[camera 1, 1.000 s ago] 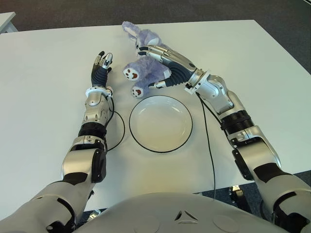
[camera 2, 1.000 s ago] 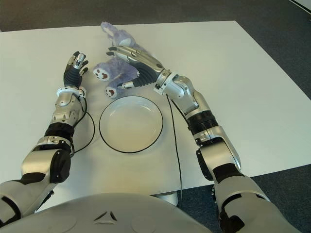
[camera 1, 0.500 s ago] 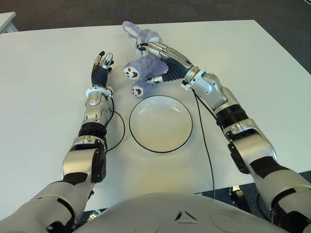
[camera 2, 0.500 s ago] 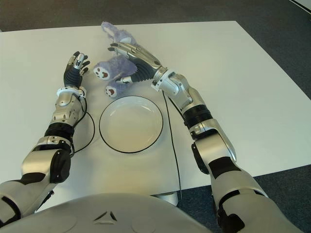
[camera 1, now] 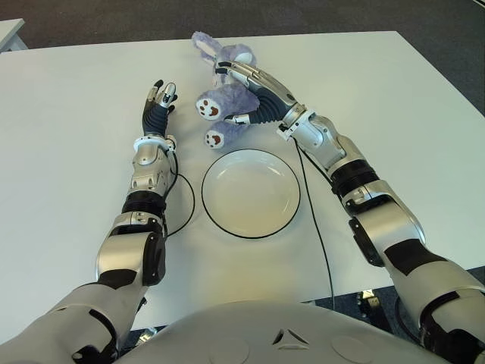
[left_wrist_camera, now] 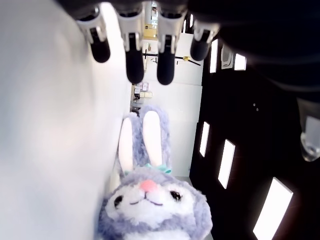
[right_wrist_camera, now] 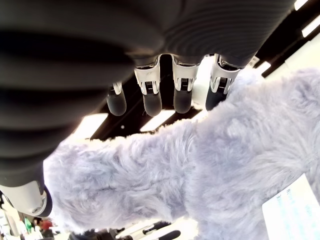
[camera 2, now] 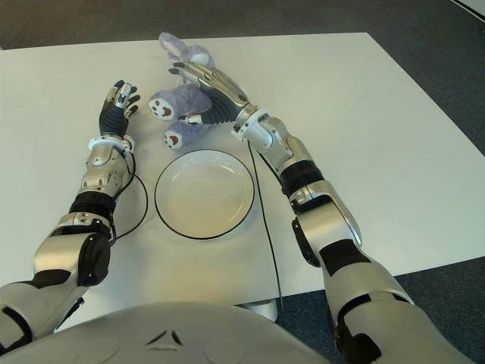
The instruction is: Put the doll into the plate.
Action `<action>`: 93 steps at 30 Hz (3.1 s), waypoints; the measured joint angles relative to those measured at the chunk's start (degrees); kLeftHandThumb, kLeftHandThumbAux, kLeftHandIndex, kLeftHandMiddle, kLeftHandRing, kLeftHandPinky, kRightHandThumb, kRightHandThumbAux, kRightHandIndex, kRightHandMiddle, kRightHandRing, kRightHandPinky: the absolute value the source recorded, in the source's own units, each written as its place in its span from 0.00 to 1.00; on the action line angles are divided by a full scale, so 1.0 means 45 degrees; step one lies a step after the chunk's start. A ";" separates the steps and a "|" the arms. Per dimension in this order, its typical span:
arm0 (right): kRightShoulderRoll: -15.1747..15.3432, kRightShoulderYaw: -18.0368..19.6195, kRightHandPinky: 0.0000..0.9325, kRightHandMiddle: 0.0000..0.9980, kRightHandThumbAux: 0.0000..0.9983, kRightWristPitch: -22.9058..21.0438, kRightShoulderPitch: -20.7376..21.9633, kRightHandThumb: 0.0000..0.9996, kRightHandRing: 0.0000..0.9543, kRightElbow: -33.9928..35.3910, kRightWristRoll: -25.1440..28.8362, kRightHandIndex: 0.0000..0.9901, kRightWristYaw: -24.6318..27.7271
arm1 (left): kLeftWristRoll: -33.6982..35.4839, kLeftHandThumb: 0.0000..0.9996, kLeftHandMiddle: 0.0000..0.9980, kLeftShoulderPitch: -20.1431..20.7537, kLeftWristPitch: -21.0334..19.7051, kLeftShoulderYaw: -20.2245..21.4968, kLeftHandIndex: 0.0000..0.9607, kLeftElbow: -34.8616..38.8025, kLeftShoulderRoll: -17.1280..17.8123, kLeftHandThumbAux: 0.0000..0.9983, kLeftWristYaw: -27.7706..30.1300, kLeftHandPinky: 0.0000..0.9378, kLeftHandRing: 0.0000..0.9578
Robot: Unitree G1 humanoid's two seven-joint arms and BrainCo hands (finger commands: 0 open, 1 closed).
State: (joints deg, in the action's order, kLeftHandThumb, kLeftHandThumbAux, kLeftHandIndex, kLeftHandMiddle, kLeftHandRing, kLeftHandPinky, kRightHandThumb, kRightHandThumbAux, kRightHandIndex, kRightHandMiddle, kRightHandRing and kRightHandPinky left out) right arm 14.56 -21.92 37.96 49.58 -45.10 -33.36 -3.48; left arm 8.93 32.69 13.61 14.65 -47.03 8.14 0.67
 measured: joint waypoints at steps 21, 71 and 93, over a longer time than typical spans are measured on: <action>-0.0224 -0.0064 0.07 0.00 0.55 0.0403 0.0376 0.29 0.01 -0.1163 -0.0006 0.00 -0.0695 | 0.0032 0.00 0.16 0.0001 0.0008 0.0002 0.00 0.0000 -0.0002 0.43 0.0000 0.10 0.15; -0.1116 -0.0960 0.12 0.00 0.56 0.0380 0.1141 0.45 0.02 -0.3396 -0.0233 0.00 -0.1824 | 0.0041 0.00 0.18 -0.0008 0.0050 0.0007 0.00 -0.0002 -0.0005 0.42 0.0001 0.05 0.18; -0.1902 -0.0503 0.35 0.23 0.56 -0.0100 0.1732 0.56 0.25 -0.4949 0.0287 0.18 -0.2337 | 0.0040 0.00 0.16 -0.0010 0.0024 0.0002 0.00 -0.0002 -0.0005 0.40 0.0003 0.02 0.14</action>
State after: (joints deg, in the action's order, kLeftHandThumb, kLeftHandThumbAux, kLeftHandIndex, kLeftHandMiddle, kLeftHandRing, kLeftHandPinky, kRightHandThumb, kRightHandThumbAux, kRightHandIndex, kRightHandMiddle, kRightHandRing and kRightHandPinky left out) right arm 6.01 -24.18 37.51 57.37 -67.37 -32.07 -14.00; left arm 9.11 32.64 13.72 14.66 -47.04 8.11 0.68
